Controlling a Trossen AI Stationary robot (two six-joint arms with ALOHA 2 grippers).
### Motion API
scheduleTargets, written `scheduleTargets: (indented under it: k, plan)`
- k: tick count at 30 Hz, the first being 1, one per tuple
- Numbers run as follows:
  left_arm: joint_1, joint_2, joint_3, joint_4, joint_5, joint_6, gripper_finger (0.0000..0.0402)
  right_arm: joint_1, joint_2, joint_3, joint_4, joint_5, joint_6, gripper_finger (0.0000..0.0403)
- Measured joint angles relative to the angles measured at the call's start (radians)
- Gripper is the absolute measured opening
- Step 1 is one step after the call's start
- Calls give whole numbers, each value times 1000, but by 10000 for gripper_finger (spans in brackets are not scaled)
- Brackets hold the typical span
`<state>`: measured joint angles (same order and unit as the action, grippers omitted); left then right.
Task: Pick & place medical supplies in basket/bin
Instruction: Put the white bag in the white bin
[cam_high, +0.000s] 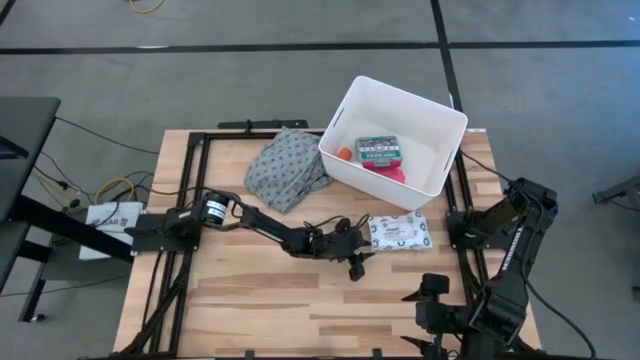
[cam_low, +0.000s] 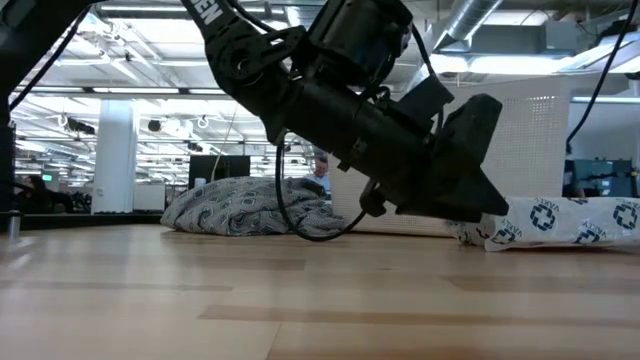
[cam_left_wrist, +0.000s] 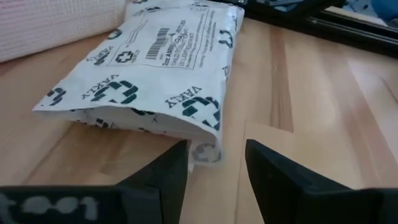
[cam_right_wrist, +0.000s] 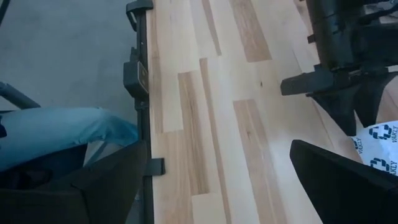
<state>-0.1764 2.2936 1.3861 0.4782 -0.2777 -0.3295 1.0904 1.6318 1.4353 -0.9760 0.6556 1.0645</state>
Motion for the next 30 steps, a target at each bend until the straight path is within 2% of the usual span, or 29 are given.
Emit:
scheduleTargets:
  k: [5, 13, 30]
  plan:
    - [-1, 0, 0, 1, 55, -28, 151, 0, 0, 0, 0, 0, 0, 392]
    - [6, 0, 0, 5, 3, -10, 151, 0, 0, 0, 1, 0, 0, 392]
    - [43, 0, 0, 118, 37, -13, 151, 0, 0, 0, -6, 1, -2, 392]
